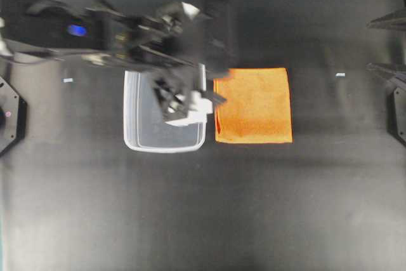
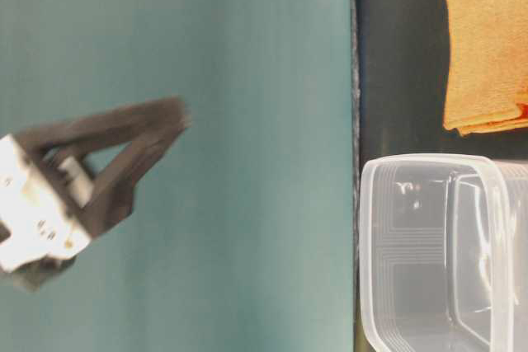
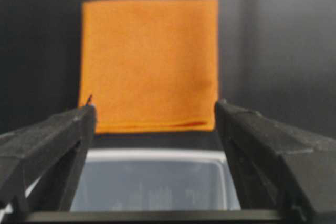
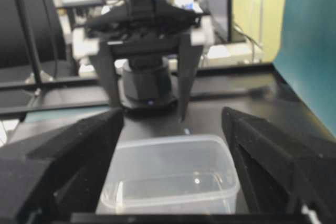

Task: Place the orange towel into the container with the left arm.
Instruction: 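Move the left gripper over the container toward the orange towel, then lower the open left gripper onto the towel and pinch its edge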

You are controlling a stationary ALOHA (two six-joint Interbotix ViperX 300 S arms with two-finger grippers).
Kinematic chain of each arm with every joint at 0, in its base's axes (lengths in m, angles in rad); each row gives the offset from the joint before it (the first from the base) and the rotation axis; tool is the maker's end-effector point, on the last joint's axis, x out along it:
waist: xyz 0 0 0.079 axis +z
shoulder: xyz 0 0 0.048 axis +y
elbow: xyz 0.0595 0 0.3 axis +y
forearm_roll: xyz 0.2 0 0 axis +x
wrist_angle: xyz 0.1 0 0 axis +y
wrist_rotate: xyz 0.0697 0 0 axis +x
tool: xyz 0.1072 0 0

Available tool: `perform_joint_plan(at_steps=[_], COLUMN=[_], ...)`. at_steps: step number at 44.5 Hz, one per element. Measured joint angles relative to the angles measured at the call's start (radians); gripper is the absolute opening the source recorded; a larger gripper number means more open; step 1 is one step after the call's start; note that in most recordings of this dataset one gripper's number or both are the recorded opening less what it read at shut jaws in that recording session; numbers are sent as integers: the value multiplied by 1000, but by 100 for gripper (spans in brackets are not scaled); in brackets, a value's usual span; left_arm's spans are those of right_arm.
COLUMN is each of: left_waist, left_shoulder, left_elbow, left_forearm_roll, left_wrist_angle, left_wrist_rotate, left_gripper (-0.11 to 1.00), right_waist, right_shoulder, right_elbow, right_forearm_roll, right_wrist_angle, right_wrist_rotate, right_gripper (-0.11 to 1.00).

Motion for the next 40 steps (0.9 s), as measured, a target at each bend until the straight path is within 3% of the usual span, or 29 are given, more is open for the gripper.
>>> perform_joint_plan(at_steps=[10,19,40], left_waist=[-6,3,20], left_shoulder=[199,334,541], left_elbow=[-146,-218,-247], left_forearm_roll=[0,0,2], left_wrist_angle=[103,84,6], left_wrist_rotate=[15,75,117], left_gripper=[91,91,91], right_waist=[0,0,0], right_shoulder=[-20,-32,-37], right_elbow=[18,20,28], right_forearm_roll=[0,2,2], right_wrist_angle=[9,9,12], right_wrist_rotate=[0,0,0], right_gripper=[74,74,74])
